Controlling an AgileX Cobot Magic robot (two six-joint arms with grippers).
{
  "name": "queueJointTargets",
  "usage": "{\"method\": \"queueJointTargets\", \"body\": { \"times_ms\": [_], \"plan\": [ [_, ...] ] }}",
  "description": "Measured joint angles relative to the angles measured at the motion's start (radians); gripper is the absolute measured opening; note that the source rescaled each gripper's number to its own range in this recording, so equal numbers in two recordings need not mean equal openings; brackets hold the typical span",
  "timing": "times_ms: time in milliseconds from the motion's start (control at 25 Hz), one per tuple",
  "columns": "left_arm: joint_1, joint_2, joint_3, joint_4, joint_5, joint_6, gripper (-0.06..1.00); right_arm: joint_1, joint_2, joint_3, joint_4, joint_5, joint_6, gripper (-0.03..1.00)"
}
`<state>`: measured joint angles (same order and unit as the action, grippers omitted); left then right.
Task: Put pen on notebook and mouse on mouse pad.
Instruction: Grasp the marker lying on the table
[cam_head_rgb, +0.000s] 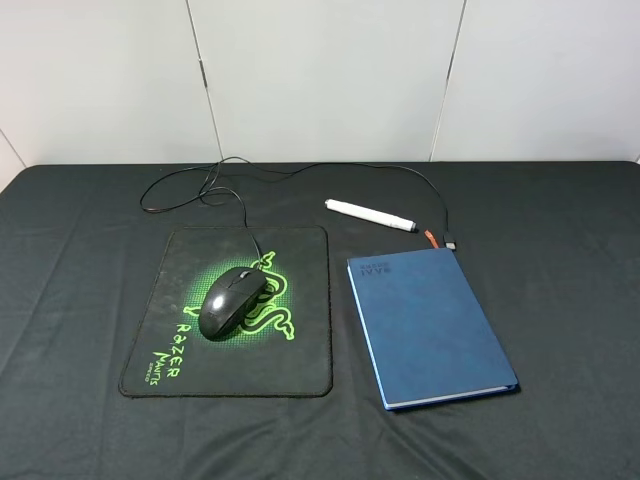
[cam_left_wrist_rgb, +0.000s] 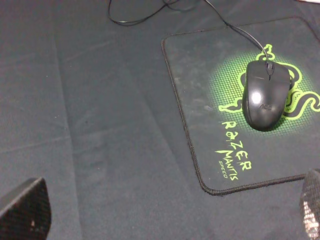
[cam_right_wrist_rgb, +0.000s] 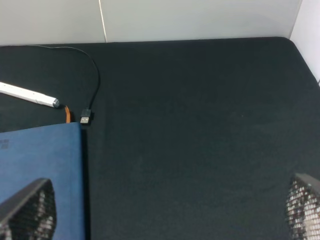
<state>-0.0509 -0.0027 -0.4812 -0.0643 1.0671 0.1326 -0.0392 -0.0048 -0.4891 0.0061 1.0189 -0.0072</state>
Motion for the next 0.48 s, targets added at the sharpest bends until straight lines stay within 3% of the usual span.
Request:
{"method": "queueJointTargets", "body": {
  "times_ms": [480],
  "plan": [
    [0.000,0.000,0.000,0.000,0.000,0.000,1.00,0.000,0.000,0.000,0.000,0.000,0.000,1.00]
  ]
}}
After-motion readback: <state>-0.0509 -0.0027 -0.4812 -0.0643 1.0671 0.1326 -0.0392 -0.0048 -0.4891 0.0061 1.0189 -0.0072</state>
